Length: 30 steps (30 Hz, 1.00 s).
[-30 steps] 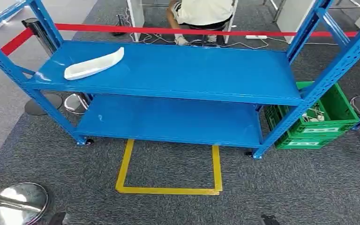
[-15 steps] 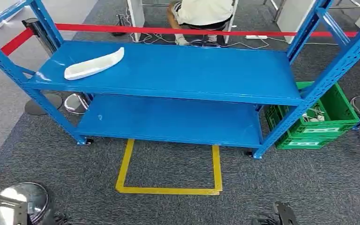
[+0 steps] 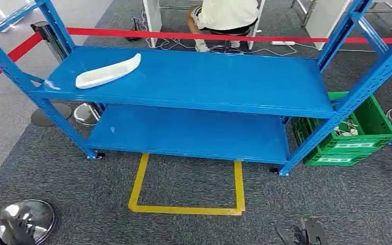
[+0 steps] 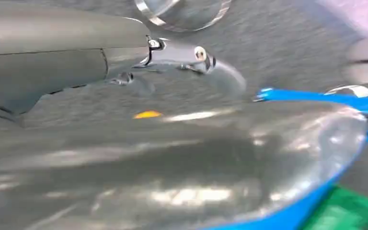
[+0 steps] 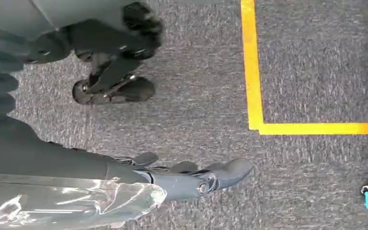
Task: Take the parts from the cabinet and place them on the table.
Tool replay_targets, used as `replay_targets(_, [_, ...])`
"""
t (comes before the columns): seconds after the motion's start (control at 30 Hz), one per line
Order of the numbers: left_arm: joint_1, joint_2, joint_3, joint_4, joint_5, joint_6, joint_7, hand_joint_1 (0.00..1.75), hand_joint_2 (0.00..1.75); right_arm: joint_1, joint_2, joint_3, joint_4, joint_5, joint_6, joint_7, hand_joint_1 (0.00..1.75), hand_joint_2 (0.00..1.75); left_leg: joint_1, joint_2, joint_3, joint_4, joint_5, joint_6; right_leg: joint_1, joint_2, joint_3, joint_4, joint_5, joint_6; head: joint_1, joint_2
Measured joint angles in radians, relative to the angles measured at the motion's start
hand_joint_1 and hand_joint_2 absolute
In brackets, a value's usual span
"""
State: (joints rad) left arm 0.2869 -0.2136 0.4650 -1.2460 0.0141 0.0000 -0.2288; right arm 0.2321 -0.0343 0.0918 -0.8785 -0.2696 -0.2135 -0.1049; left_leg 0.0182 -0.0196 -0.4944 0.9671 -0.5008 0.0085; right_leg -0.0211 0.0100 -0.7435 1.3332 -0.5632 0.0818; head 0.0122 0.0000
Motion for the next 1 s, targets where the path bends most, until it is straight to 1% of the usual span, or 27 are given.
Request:
replay_targets(0.03, [0.004, -0.005, 0.008, -0.023, -0.007, 0.007, -0.006, 0.00, 0.00, 0.001, -0.005, 0.013, -0.005, -0.010, -0.010, 0.000, 0.00, 0.00, 0.006, 0.000, 0.012, 0.000, -0.009, -0.007, -0.004, 0.000, 0.008, -0.034, 0.032, 0.004, -0.002, 0.000])
replay_targets(0.07, [0.007, -0.009, 0.017, -0.047, -0.014, 0.015, -0.014, 0.00, 0.00, 0.001, -0.010, 0.027, -0.011, -0.020, -0.020, 0.000, 0.00, 0.00, 0.014, 0.000, 0.030, 0.001, -0.020, -0.017, -0.010, -0.002, 0.038, -0.112, 0.072, 0.012, 0.000, 0.000])
replay_targets(0.1, [0.008, -0.015, 0.024, -0.069, -0.017, 0.025, -0.021, 0.00, 0.00, 0.002, -0.014, 0.039, -0.015, -0.030, -0.029, 0.000, 0.00, 0.00, 0.022, 0.000, 0.045, 0.001, -0.031, -0.031, -0.019, -0.005, 0.075, -0.197, 0.113, 0.025, -0.001, 0.000])
replay_targets(0.13, [0.009, -0.018, 0.032, -0.092, -0.022, 0.031, -0.028, 0.00, 0.00, 0.005, -0.016, 0.051, -0.016, -0.040, -0.040, 0.000, 0.00, 0.00, 0.018, 0.001, 0.057, 0.003, -0.045, -0.047, -0.034, -0.007, 0.104, -0.274, 0.164, 0.039, 0.005, 0.000])
replay_targets(0.17, [0.008, -0.021, 0.043, -0.117, -0.024, 0.039, -0.037, 0.00, 0.00, 0.001, -0.016, 0.066, -0.016, -0.049, -0.049, 0.001, 0.00, 0.00, 0.025, -0.001, 0.066, 0.012, -0.057, -0.055, -0.030, 0.001, 0.101, -0.283, 0.126, 0.027, 0.019, 0.000])
replay_targets(0.2, [0.005, -0.024, 0.048, -0.140, -0.025, 0.043, -0.047, 0.00, 0.00, -0.001, -0.021, 0.079, -0.020, -0.054, -0.056, 0.003, 0.00, 0.00, 0.019, -0.002, 0.061, 0.001, -0.060, -0.063, -0.025, 0.006, 0.112, -0.277, 0.112, -0.005, 0.014, 0.000])
replay_targets(0.27, [0.004, -0.031, 0.056, -0.176, -0.025, 0.048, -0.056, 0.00, 0.00, 0.004, -0.027, 0.096, -0.026, -0.061, -0.062, 0.003, 0.00, 0.00, 0.022, -0.002, 0.075, -0.007, -0.047, -0.080, -0.026, 0.006, 0.112, -0.277, 0.112, -0.024, 0.011, 0.000])
replay_targets(0.3, [0.003, -0.034, 0.059, -0.186, -0.025, 0.049, -0.056, 0.00, 0.00, 0.001, -0.029, 0.103, -0.026, -0.063, -0.063, 0.003, 0.00, 0.00, 0.025, -0.003, 0.057, 0.020, -0.029, -0.087, -0.026, 0.010, 0.127, -0.277, 0.107, -0.033, 0.009, 0.000])
replay_targets(0.33, [-0.001, -0.036, 0.060, -0.195, -0.026, 0.049, -0.057, 0.00, 0.00, 0.004, -0.032, 0.108, -0.029, -0.065, -0.066, 0.003, 0.00, 0.00, 0.026, 0.002, 0.021, 0.089, 0.007, -0.089, -0.024, 0.007, 0.139, -0.286, 0.100, -0.042, 0.007, 0.000])
replay_targets(0.37, [-0.002, -0.038, 0.061, -0.204, -0.028, 0.049, -0.063, 0.00, 0.00, 0.004, -0.033, 0.113, -0.031, -0.071, -0.066, 0.002, 0.00, 0.00, 0.024, 0.006, -0.033, 0.171, 0.027, -0.087, -0.021, 0.005, 0.154, -0.295, 0.093, -0.049, 0.003, 0.000])
replay_targets(0.4, [-0.002, -0.039, 0.063, -0.213, -0.030, 0.049, -0.069, 0.00, 0.00, 0.005, -0.036, 0.119, -0.031, -0.077, -0.065, 0.002, 0.00, 0.00, 0.020, 0.009, -0.093, 0.246, 0.012, -0.084, -0.018, 0.004, 0.172, -0.306, 0.085, -0.055, 0.002, 0.000])
replay_targets(0.47, [0.004, -0.041, 0.069, -0.225, -0.033, 0.049, -0.075, 0.00, 0.00, 0.008, -0.039, 0.132, -0.032, -0.087, -0.065, 0.001, 0.00, 0.00, 0.012, 0.009, -0.180, 0.318, -0.090, -0.076, -0.011, 0.006, 0.217, -0.330, 0.067, -0.062, 0.001, 0.000])
replay_targets(0.5, [0.005, -0.041, 0.072, -0.228, -0.034, 0.049, -0.080, 0.00, 0.00, 0.012, -0.040, 0.139, -0.034, -0.093, -0.065, 0.001, 0.00, 0.00, 0.007, 0.009, -0.206, 0.315, -0.141, -0.070, -0.007, 0.008, 0.245, -0.342, 0.056, -0.064, 0.001, 0.000])
replay_targets(0.53, [0.005, -0.042, 0.076, -0.230, -0.034, 0.050, -0.085, 0.00, 0.00, 0.014, -0.042, 0.146, -0.034, -0.099, -0.065, 0.000, 0.00, 0.00, 0.002, 0.009, -0.220, 0.293, -0.171, -0.062, -0.004, 0.010, 0.274, -0.352, 0.044, -0.064, 0.001, 0.000])
replay_targets(0.57, [0.005, -0.042, 0.079, -0.232, -0.034, 0.050, -0.087, 0.00, 0.00, 0.014, -0.044, 0.152, -0.034, -0.103, -0.065, 0.000, 0.00, 0.00, -0.003, 0.009, -0.223, 0.252, -0.166, -0.054, -0.001, 0.013, 0.303, -0.360, 0.029, -0.063, 0.000, 0.000])
replay_targets(0.6, [0.005, -0.043, 0.083, -0.233, -0.034, 0.050, -0.090, 0.00, 0.00, 0.013, -0.045, 0.158, -0.035, -0.107, -0.065, 0.000, 0.00, 0.00, -0.010, 0.009, -0.222, 0.192, -0.111, -0.041, 0.002, 0.014, 0.333, -0.366, 0.013, -0.061, -0.002, 0.000])
replay_targets(0.63, [0.007, -0.043, 0.089, -0.233, -0.034, 0.049, -0.092, 0.00, 0.00, 0.014, -0.047, 0.164, -0.036, -0.108, -0.066, 0.000, 0.00, 0.00, -0.018, 0.009, -0.222, 0.124, 0.014, -0.025, 0.002, 0.014, 0.344, -0.371, -0.005, -0.061, -0.003, 0.000])
replay_targets(0.67, [0.011, -0.044, 0.095, -0.233, -0.034, 0.049, -0.095, 0.00, 0.00, 0.012, -0.048, 0.171, -0.036, -0.110, -0.066, -0.001, 0.00, 0.00, -0.027, 0.009, -0.235, 0.062, 0.140, -0.016, 0.007, 0.017, 0.376, -0.364, -0.023, -0.058, -0.003, 0.000])
replay_targets(0.7, [0.012, -0.044, 0.097, -0.236, -0.034, 0.049, -0.096, 0.00, 0.00, 0.011, -0.050, 0.174, -0.037, -0.113, -0.067, 0.000, 0.00, 0.00, -0.032, 0.006, -0.227, 0.013, 0.160, -0.015, 0.014, 0.023, 0.375, -0.367, -0.046, -0.054, -0.009, 0.000])
replay_targets(0.73, [0.011, -0.044, 0.099, -0.239, -0.032, 0.049, -0.100, 0.00, 0.00, 0.012, -0.055, 0.176, -0.045, -0.114, -0.068, -0.001, 0.00, 0.00, -0.029, 0.003, -0.217, 0.029, 0.155, -0.019, 0.017, 0.021, 0.407, -0.387, -0.066, -0.054, -0.002, 0.000])
replay_targets(0.77, [0.010, -0.047, 0.101, -0.241, -0.030, 0.048, -0.102, 0.00, 0.00, 0.011, -0.058, 0.178, -0.048, -0.113, -0.069, -0.003, 0.00, 0.00, -0.024, 0.001, -0.203, 0.026, 0.162, -0.017, 0.019, 0.020, 0.417, -0.364, -0.048, -0.045, -0.005, 0.000])
replay_targets(0.8, [0.007, -0.047, 0.103, -0.241, -0.028, 0.043, -0.104, 0.00, 0.00, 0.006, -0.062, 0.182, -0.049, -0.114, -0.070, -0.003, 0.00, 0.00, -0.024, 0.003, -0.187, 0.029, 0.178, -0.011, 0.019, 0.020, 0.419, -0.348, -0.042, -0.040, -0.001, 0.000])
replay_targets(0.83, [0.004, -0.047, 0.103, -0.241, -0.024, 0.040, -0.103, 0.00, 0.00, 0.000, -0.063, 0.186, -0.049, -0.115, -0.072, -0.003, 0.00, 0.00, -0.021, 0.004, -0.174, 0.029, 0.169, -0.003, 0.019, 0.016, 0.400, -0.295, -0.029, -0.034, -0.001, 0.000])
replay_targets(0.87, [0.000, -0.047, 0.106, -0.242, -0.023, 0.040, -0.103, 0.00, 0.00, -0.005, -0.063, 0.191, -0.051, -0.115, -0.072, -0.003, 0.00, 0.00, -0.022, 0.005, -0.167, 0.029, 0.159, 0.002, 0.019, 0.007, 0.354, -0.217, -0.014, -0.032, -0.003, 0.000])
replay_targets(0.9, [-0.002, -0.047, 0.110, -0.243, -0.023, 0.039, -0.102, 0.00, 1.75, -0.006, -0.063, 0.192, -0.052, -0.115, -0.072, -0.003, 0.00, 0.00, -0.022, 0.006, -0.160, 0.029, 0.148, 0.006, 0.020, 0.000, 0.298, -0.140, -0.033, -0.029, -0.001, 0.000])
replay_targets(0.93, [-0.002, -0.048, 0.110, -0.243, -0.023, 0.036, -0.102, 0.00, 1.75, -0.004, -0.065, 0.193, -0.052, -0.115, -0.073, -0.003, 0.00, 0.00, -0.023, 0.006, -0.151, 0.029, 0.136, 0.009, 0.021, -0.001, 0.251, -0.088, -0.085, -0.028, -0.001, 0.000])
replay_targets(1.0, [-0.001, -0.049, 0.111, -0.243, -0.016, 0.012, -0.098, 0.00, 1.75, -0.001, -0.069, 0.198, -0.052, -0.118, -0.079, -0.003, 0.00, 0.00, -0.025, 0.003, -0.126, 0.029, 0.111, 0.012, 0.021, -0.001, 0.187, -0.058, -0.191, -0.030, 0.000, 0.000])
